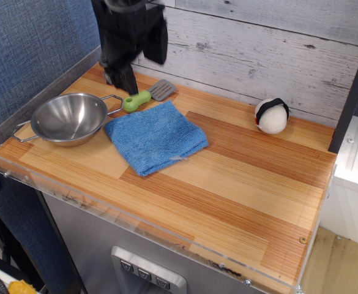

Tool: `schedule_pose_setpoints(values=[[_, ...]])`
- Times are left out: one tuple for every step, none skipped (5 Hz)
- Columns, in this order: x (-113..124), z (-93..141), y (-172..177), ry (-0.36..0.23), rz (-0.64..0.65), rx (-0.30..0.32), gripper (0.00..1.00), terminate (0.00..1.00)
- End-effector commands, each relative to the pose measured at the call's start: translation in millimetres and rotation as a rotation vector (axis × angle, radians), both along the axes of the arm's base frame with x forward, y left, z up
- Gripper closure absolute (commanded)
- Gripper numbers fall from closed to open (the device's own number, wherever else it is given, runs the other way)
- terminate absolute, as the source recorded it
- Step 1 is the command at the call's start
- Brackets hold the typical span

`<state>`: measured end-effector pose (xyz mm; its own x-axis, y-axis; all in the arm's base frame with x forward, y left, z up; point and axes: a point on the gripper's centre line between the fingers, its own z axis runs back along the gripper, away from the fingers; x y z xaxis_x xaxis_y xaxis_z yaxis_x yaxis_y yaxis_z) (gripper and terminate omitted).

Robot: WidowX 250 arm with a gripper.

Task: Move the towel and place adjacent right to the bowl

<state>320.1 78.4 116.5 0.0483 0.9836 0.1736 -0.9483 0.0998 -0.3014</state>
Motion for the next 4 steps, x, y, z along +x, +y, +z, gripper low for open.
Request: schedule_pose_setpoints(values=[[-30.9, 55.1, -17.8, -0.16, -0.028, -0.013, 0.0, 0.0], [-30.9, 55.1, -17.8, -0.16, -0.028, -0.013, 0.0, 0.0], [-30.9, 55.1, -17.8, -0.16, -0.028, -0.013, 0.0, 0.0], [-30.9, 55.1, -17.8, -0.16, -0.028, -0.013, 0.0, 1.0]])
